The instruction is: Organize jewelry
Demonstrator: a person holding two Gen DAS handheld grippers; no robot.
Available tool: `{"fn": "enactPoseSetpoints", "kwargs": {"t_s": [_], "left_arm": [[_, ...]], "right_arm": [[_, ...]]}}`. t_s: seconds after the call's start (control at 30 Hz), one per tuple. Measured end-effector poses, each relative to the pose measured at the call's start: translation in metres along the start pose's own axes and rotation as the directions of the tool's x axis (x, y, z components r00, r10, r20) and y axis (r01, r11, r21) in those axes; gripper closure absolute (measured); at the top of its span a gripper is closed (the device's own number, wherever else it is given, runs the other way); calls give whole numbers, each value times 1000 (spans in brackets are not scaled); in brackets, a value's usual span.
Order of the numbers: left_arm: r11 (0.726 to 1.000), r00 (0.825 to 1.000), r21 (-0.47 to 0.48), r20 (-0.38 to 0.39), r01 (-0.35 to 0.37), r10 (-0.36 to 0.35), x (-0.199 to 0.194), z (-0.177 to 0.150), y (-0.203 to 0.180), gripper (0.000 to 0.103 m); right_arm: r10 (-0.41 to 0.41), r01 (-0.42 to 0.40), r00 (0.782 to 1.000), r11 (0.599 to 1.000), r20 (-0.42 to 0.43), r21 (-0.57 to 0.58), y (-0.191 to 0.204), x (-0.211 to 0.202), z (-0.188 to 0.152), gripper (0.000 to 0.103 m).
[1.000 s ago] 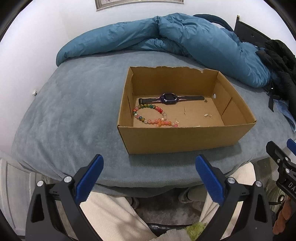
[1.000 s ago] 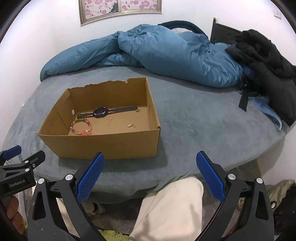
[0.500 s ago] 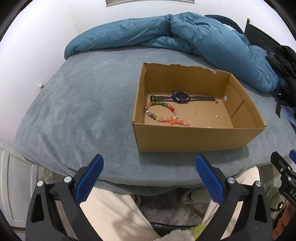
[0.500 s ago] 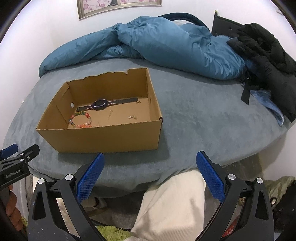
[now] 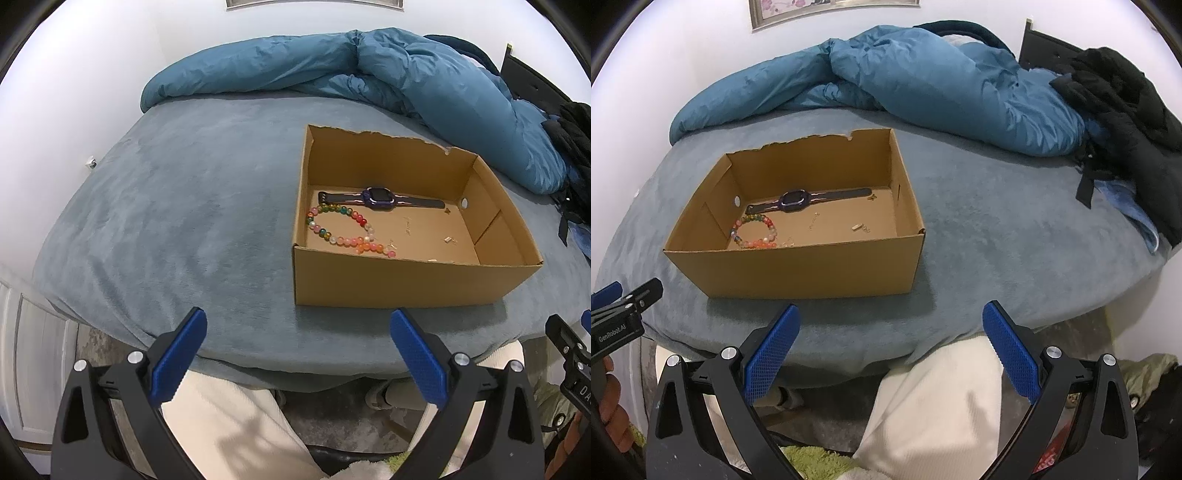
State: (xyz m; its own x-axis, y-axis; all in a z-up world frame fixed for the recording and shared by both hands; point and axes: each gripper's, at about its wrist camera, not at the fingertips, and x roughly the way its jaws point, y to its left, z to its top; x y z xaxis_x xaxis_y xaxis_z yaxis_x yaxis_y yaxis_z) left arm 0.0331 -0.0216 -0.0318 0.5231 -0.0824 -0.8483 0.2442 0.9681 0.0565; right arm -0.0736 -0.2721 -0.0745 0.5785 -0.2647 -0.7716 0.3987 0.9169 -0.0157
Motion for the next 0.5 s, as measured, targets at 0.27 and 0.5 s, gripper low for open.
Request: {"fn": "enactPoseSetpoints", "kwargs": {"t_s": [0.27, 0.5], "left_arm": [[997, 996, 21, 31, -79, 78, 3, -7, 9, 6], [993, 992, 32, 54, -112, 110, 5, -15, 15, 6]], "right_arm": [[-28, 28, 999, 1000, 36, 8, -2, -5, 1, 8], [-49, 46, 994, 998, 93, 29, -4, -9, 1, 8]]}}
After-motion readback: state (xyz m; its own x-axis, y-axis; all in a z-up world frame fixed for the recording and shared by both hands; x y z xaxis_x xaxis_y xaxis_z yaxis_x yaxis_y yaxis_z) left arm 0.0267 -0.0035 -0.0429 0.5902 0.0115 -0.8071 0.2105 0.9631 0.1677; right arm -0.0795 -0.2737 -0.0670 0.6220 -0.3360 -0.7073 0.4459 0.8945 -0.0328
